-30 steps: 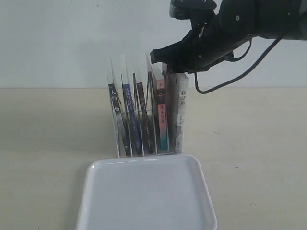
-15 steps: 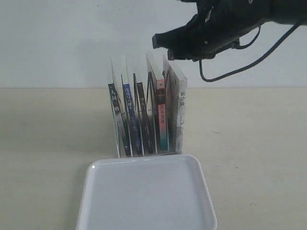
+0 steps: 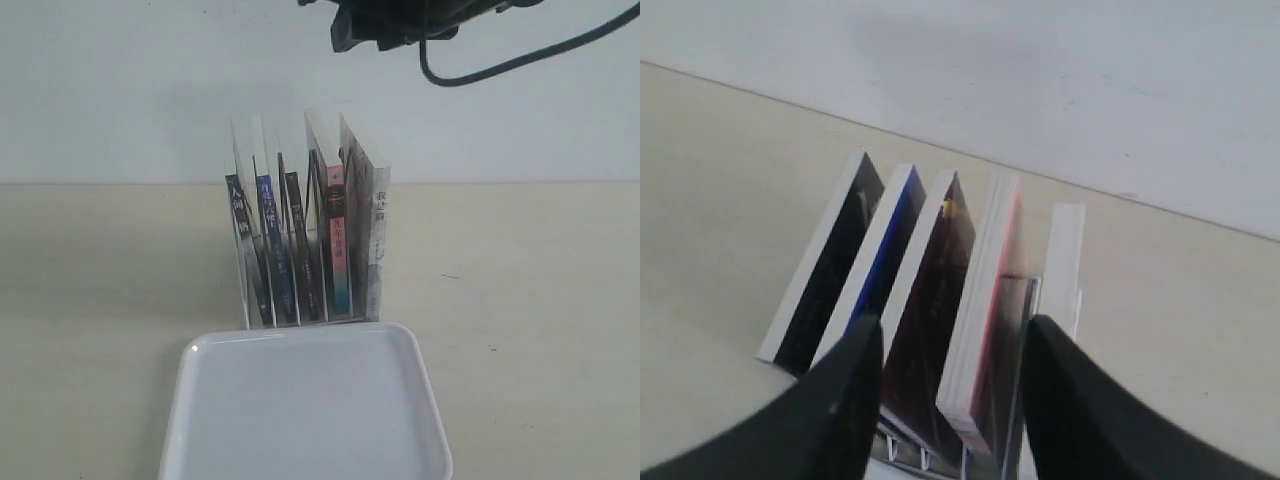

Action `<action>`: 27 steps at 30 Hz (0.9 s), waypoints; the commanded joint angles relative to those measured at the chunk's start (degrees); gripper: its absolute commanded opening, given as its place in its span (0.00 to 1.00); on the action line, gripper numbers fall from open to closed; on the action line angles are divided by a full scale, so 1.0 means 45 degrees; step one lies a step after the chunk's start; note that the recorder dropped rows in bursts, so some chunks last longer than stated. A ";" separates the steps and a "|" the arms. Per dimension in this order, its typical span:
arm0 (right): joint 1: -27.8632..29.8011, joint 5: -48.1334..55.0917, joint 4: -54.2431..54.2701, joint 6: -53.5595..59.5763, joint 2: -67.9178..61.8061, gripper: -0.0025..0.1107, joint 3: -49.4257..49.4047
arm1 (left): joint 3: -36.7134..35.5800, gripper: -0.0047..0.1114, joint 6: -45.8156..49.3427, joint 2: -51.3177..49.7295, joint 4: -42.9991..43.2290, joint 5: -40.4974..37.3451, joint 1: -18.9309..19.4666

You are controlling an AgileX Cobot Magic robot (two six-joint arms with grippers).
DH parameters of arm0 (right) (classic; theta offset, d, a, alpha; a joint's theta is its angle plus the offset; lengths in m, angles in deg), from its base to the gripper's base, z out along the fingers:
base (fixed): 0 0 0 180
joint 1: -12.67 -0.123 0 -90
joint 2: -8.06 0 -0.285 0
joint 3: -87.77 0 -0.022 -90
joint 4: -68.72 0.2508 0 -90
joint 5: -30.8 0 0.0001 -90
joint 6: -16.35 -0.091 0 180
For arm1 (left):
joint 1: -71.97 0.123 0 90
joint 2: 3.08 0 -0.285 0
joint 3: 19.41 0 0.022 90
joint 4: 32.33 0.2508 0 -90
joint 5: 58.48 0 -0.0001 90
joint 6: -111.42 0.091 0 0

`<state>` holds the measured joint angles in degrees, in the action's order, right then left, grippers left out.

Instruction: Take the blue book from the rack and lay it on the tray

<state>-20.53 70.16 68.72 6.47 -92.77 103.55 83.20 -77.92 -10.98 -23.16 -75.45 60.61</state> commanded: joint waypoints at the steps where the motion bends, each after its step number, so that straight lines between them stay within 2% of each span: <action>1: -0.0151 -0.0301 -0.0114 -0.0054 -0.0935 0.40 0.0100 | 0.0038 0.08 0.0050 0.0026 -0.0036 0.0039 0.0039; 10: -0.0183 -0.0993 -0.0114 -0.0002 -0.2686 0.40 0.0100 | 0.0038 0.08 0.0050 0.0026 -0.0036 0.0039 0.0039; 27: -0.0264 -0.1212 -0.0114 -0.0002 -0.3462 0.40 0.0077 | 0.0038 0.08 0.0050 0.0026 -0.0036 0.0039 0.0039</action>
<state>-21.60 65.42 68.72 6.50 -107.82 103.70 83.20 -77.92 -10.98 -23.16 -75.45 60.61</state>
